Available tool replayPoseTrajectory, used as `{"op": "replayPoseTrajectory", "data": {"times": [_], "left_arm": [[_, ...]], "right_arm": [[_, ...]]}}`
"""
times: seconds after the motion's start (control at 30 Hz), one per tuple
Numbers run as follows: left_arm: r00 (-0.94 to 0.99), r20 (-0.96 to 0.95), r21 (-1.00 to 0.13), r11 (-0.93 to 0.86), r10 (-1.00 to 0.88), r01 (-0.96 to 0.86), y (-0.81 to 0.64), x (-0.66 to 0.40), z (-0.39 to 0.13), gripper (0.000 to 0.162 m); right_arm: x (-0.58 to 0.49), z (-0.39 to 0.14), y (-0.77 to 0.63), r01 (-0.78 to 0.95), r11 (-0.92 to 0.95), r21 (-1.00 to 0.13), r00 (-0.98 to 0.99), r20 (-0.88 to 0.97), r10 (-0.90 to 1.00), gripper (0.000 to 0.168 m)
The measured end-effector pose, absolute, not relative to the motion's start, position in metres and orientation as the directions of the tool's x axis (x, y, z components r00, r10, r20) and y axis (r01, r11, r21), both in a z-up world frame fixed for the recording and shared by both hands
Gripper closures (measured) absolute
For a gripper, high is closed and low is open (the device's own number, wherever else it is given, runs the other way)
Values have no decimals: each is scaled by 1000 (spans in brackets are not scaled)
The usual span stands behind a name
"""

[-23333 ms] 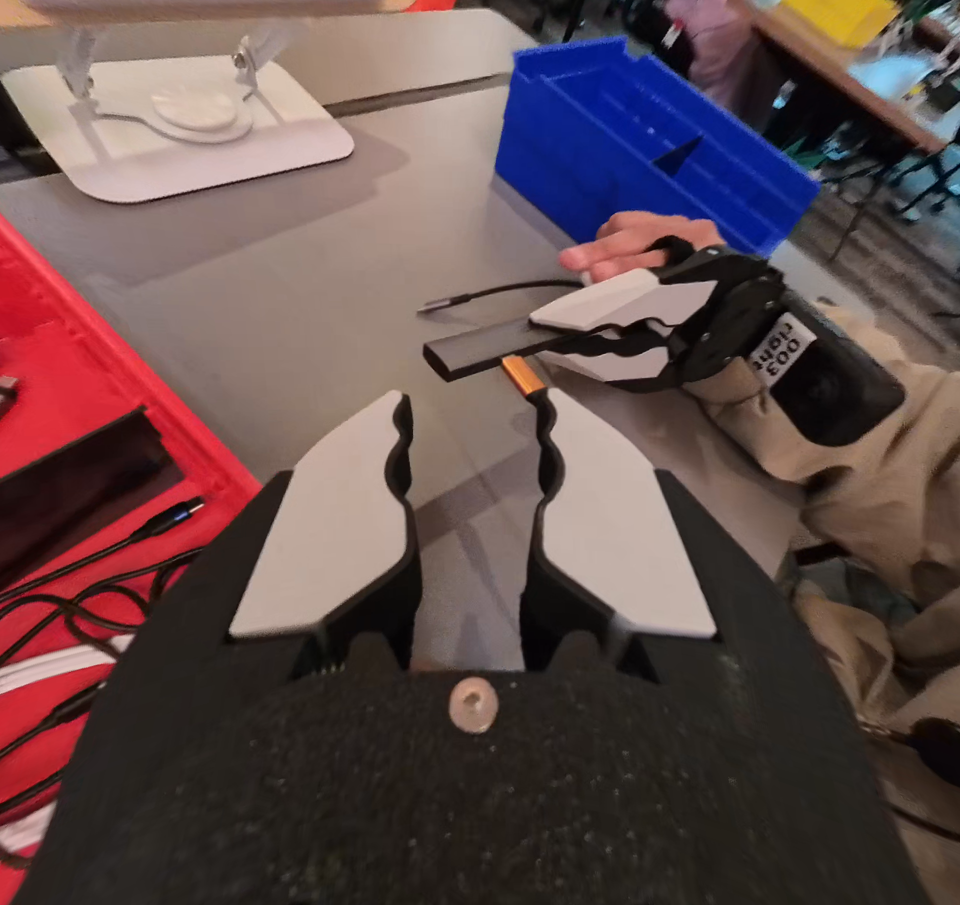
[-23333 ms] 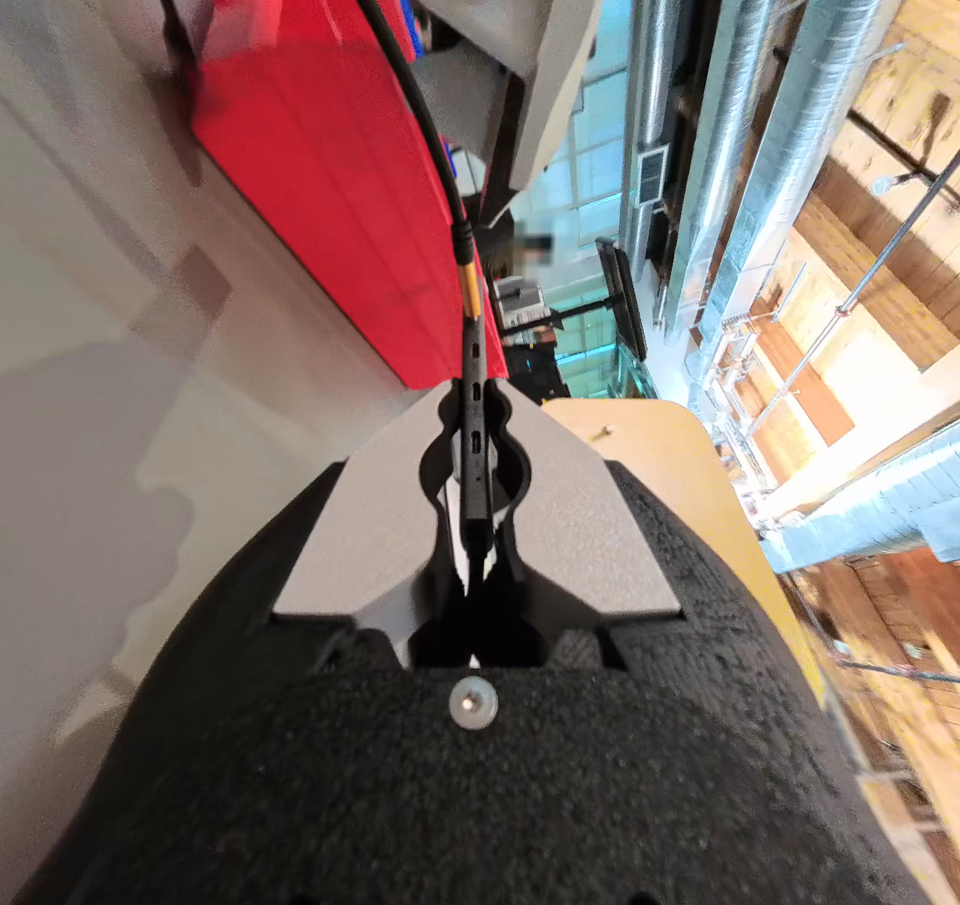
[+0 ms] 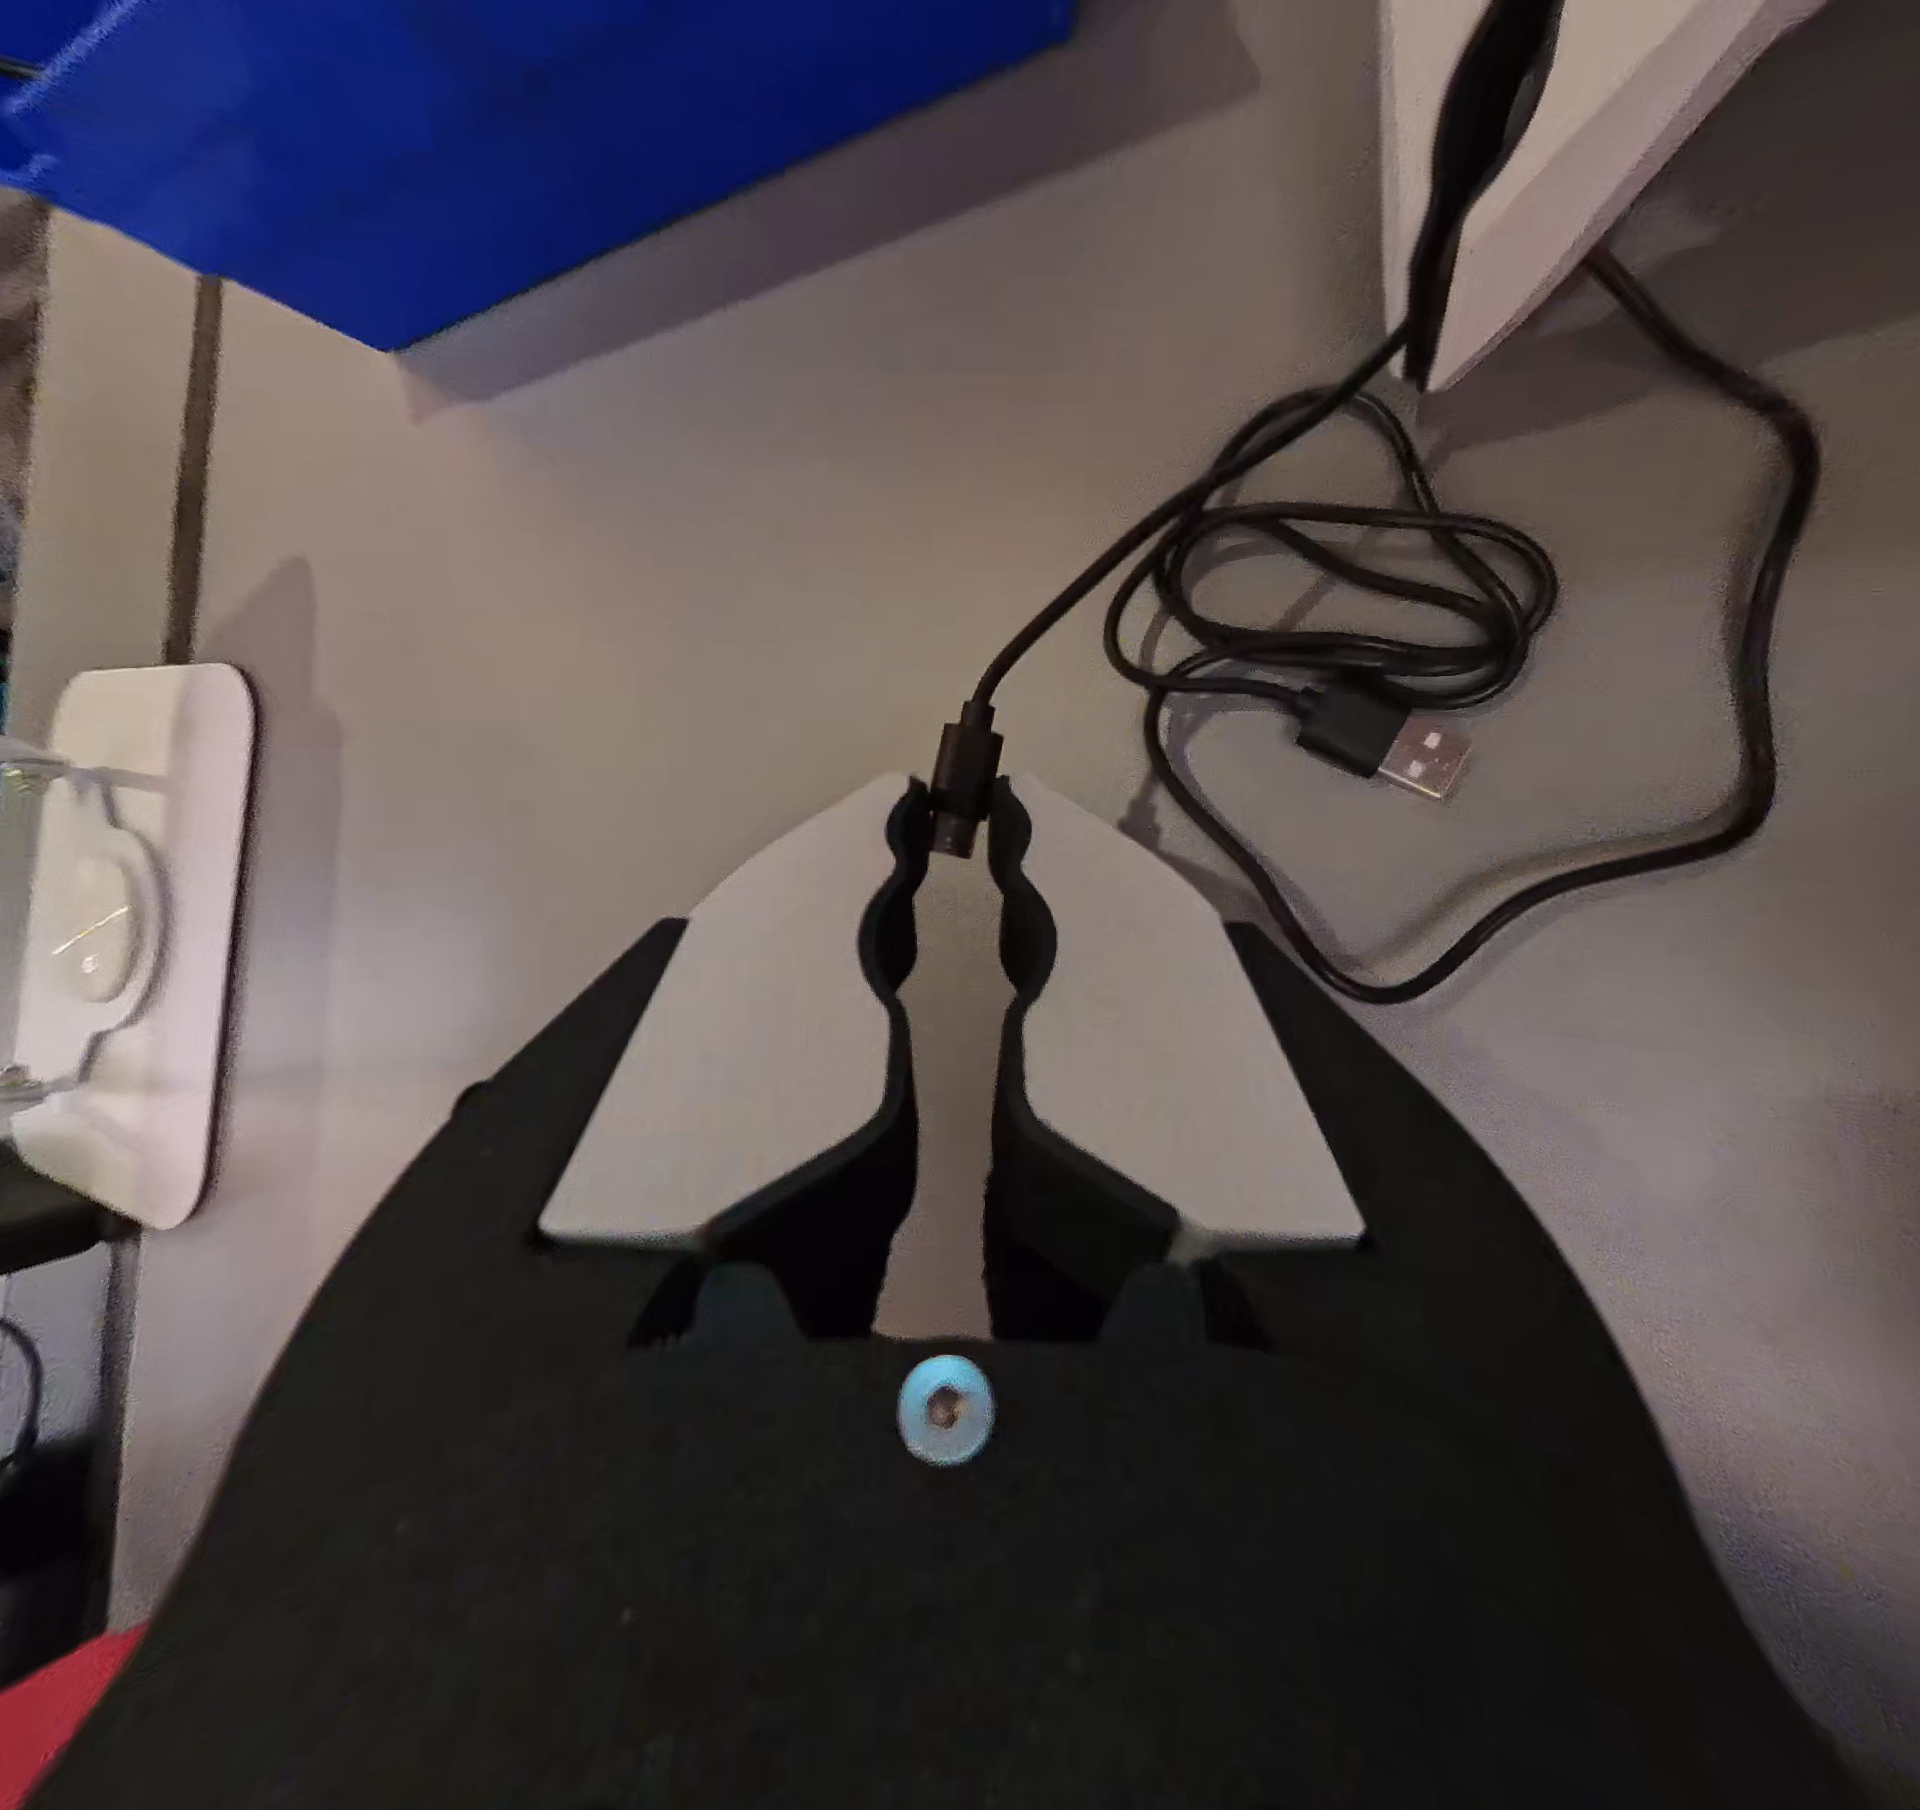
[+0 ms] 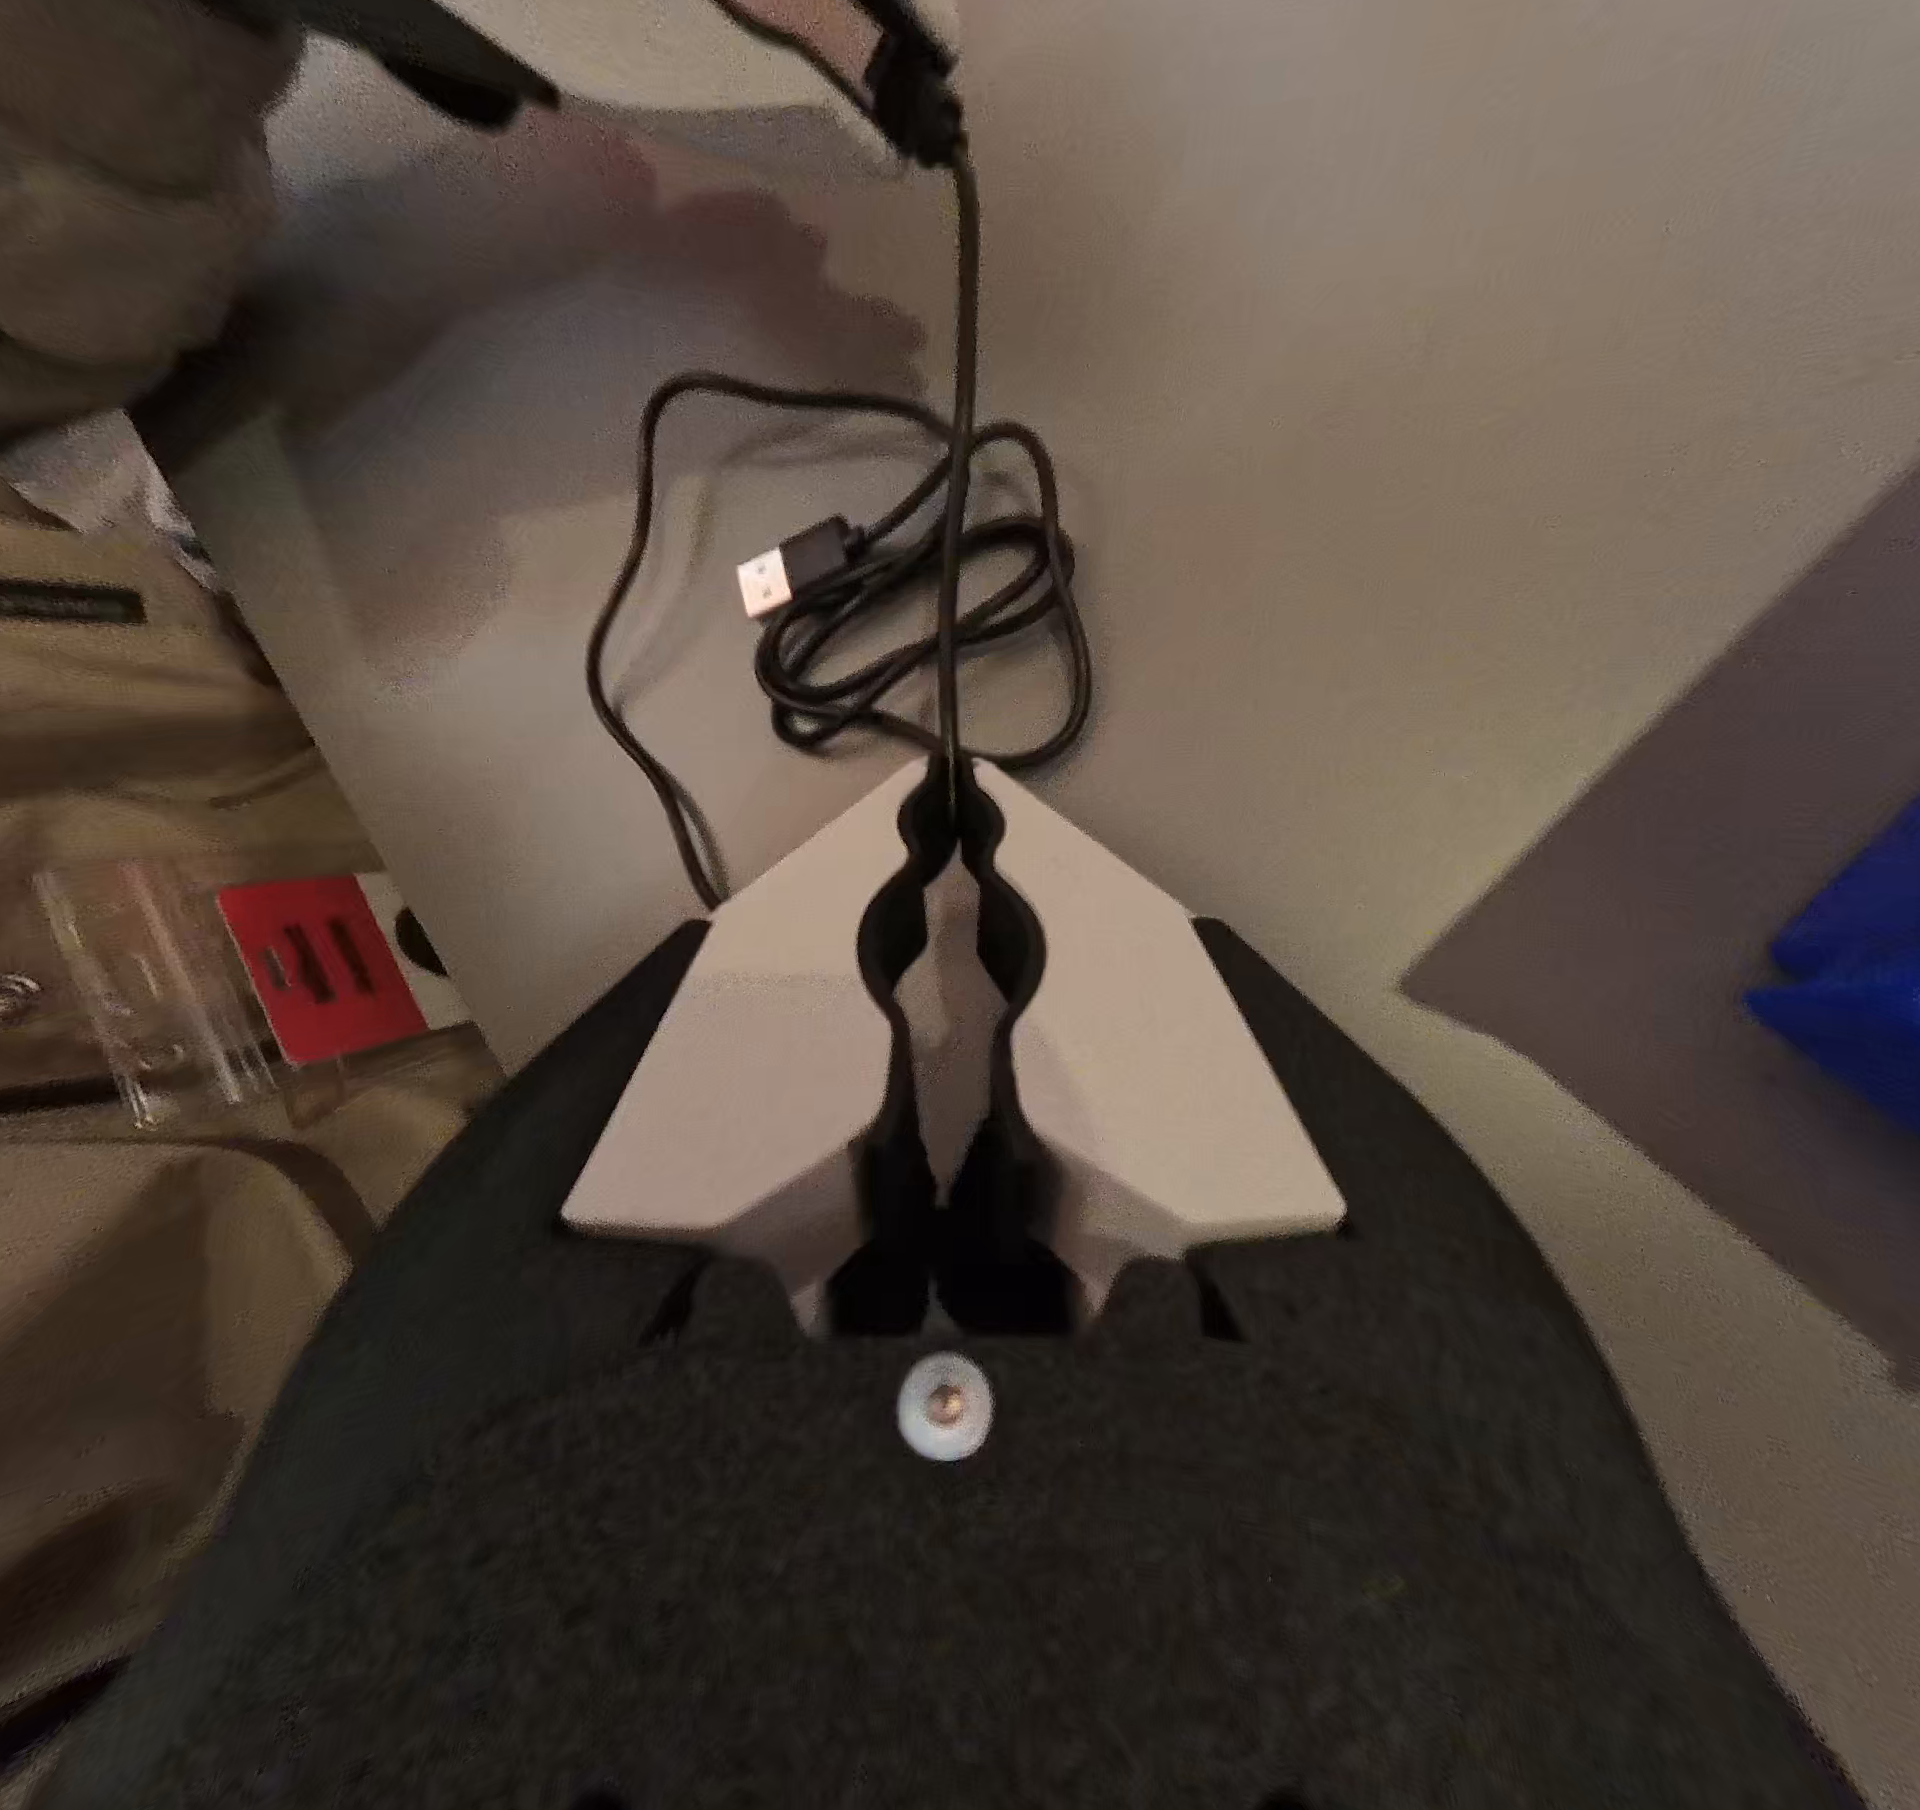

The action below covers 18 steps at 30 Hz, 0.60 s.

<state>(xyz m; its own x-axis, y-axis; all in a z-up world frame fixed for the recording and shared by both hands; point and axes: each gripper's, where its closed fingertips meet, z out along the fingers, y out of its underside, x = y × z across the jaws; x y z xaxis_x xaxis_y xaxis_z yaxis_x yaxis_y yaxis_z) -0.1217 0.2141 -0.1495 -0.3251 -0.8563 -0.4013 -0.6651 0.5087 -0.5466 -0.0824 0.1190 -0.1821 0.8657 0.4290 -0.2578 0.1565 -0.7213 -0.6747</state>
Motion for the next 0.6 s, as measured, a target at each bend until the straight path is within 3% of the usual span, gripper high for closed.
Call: {"op": "replayPoseTrajectory", "data": {"times": [0.33, 0.47, 0.6], "left_arm": [[-478, -418, -396, 628, -773, -670, 224, -101, -191, 151], [-408, -437, -447, 588, -801, -675, 231, -82, -189, 142], [-249, -369, -561, 428, -895, -708, 250, -74, -182, 133]], "right_arm": [[-57, -193, 130, 174, -723, -669, 932, -125, 340, 167], [-49, -192, 132, 135, -728, -672, 949, -123, 290, 164], [-45, -190, 133, 91, -734, -673, 955, -151, 256, 147]]}}
